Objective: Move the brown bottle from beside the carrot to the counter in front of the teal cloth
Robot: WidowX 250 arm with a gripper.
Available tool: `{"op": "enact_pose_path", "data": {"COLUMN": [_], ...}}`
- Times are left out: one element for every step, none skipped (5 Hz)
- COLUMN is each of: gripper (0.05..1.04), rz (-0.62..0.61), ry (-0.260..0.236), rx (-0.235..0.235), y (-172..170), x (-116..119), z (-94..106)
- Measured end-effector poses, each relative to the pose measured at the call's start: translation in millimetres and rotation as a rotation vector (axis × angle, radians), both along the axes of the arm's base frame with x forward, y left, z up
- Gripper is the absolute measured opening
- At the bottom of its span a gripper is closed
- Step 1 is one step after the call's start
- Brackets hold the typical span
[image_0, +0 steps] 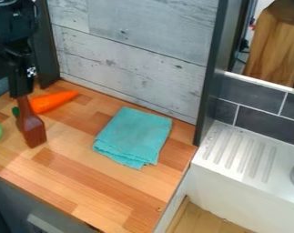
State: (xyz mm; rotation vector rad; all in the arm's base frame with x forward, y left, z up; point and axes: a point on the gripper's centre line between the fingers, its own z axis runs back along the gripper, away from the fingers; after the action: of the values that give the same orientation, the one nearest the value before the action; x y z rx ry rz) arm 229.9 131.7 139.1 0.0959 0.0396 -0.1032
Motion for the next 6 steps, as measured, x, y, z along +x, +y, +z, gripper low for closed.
{"op": "enact_pose_path", "data": {"gripper": [1.0, 1.0, 1.0, 1.0, 1.0, 1.0], "rz": [0.002, -0.013, -0.013, 0.0, 0.043, 0.057], "ry": [0.02, 0.035, 0.048, 0.102, 0.145, 0.173], "rx": [-0.012, -0.023, -0.011, 0.014, 0.042, 0.04], "y": [-0.3, 4.6, 12.8, 21.5, 29.2, 31.3], "x": [-1.0, 8.9, 18.7, 21.0, 22.9, 24.0], "z": [-6.0, -12.4, -16.2, -25.0, -34.1, -42.5]}}
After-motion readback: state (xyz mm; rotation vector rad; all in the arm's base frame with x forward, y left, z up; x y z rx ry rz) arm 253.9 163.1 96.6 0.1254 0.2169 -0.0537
